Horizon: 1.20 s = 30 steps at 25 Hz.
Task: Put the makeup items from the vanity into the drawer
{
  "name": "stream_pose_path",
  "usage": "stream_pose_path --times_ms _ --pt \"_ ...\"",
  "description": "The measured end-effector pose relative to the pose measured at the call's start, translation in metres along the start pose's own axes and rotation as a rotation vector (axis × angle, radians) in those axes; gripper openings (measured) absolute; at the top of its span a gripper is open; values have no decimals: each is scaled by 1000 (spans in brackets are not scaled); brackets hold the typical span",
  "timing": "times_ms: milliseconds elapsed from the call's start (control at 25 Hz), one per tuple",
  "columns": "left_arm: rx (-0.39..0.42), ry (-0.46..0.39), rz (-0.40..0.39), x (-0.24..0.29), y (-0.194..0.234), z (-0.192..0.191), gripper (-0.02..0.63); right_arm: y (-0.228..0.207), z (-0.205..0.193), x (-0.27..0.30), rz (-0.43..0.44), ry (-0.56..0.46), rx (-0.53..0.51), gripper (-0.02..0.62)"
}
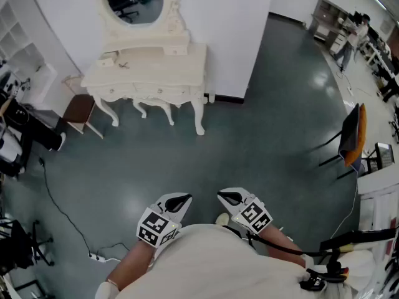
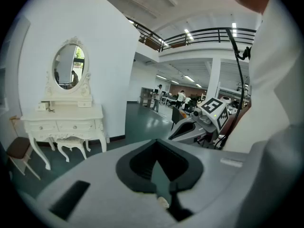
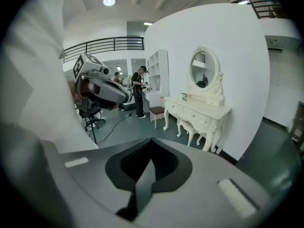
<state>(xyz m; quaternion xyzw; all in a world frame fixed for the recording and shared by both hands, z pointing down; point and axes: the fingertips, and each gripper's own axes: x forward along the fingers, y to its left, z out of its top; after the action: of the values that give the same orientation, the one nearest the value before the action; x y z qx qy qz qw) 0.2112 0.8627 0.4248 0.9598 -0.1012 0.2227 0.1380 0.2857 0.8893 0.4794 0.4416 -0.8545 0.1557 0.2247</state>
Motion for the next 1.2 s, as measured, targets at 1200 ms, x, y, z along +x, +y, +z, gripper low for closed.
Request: stream_pose_path --times_ms 1200 --pt "-234 -133 273 -239 272 -109 2 109 150 320 184 51 -105 38"
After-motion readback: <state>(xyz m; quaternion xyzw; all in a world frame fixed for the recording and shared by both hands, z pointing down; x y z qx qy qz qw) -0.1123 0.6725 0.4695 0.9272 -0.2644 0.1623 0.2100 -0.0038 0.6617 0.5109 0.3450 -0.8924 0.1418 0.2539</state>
